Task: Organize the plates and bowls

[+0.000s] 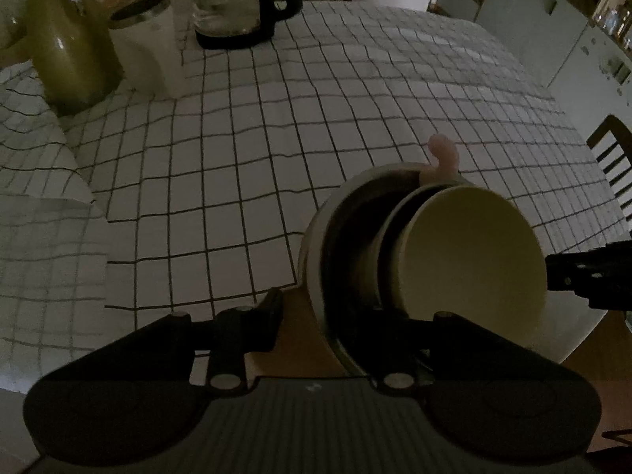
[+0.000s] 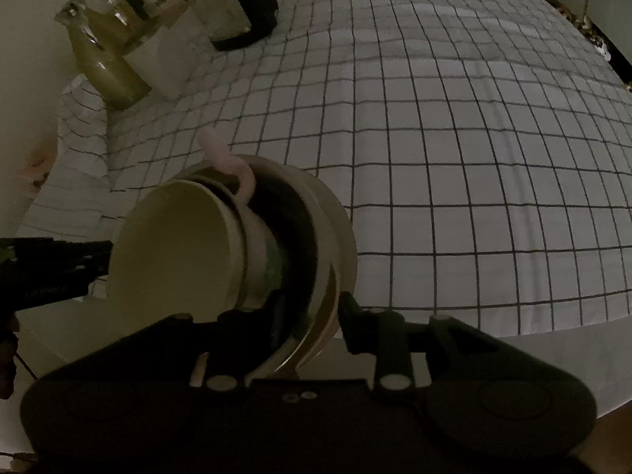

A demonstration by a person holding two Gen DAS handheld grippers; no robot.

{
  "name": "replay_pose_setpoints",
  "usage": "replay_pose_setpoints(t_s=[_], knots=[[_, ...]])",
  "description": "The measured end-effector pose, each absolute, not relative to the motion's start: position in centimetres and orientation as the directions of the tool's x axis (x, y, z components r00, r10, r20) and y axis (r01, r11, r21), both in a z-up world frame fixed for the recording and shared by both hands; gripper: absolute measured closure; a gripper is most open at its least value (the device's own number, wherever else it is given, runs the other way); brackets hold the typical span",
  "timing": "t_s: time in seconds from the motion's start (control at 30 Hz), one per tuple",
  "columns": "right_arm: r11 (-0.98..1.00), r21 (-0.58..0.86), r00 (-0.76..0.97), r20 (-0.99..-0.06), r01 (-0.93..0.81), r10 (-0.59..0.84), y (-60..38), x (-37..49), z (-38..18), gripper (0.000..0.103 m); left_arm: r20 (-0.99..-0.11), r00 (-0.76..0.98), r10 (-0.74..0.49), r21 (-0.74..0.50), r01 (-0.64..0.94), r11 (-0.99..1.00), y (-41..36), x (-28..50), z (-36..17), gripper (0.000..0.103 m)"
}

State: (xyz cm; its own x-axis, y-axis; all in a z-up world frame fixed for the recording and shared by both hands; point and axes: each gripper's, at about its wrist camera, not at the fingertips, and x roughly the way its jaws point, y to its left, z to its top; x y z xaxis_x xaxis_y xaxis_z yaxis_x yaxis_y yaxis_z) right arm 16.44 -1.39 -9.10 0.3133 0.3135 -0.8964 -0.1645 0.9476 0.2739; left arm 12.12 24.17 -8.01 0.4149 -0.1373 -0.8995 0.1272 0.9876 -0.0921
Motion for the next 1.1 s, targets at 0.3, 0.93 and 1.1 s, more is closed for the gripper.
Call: replay_pose_setpoints(t_s=[0.3, 0.93, 1.1], knots=[[0.921, 0.254, 0.406, -0.839, -0.297, 0.362, -1.7, 14.5, -5.6, 0.049, -0.84, 0.532, -0.107, -0.071, 0.088, 0.994, 23.6, 9.8, -4.5, 0.049], [0.886, 0.218, 0.575, -0.692, -0.409, 0.436, -5.1, 8.9, -1.2, 0.011, -0.741, 0.668, -0.07, -0.097, -0.003, 0.995, 18.6, 2.1, -1.0, 0.026], [0.884, 0.207, 0.604, -0.664, -0.418, 0.441, -5.9, 7.4, -0.8, 0.004, -0.715, 0.698, -0.047, -0.097, -0.032, 0.995, 17.8, 0.3, -0.6, 0.022]])
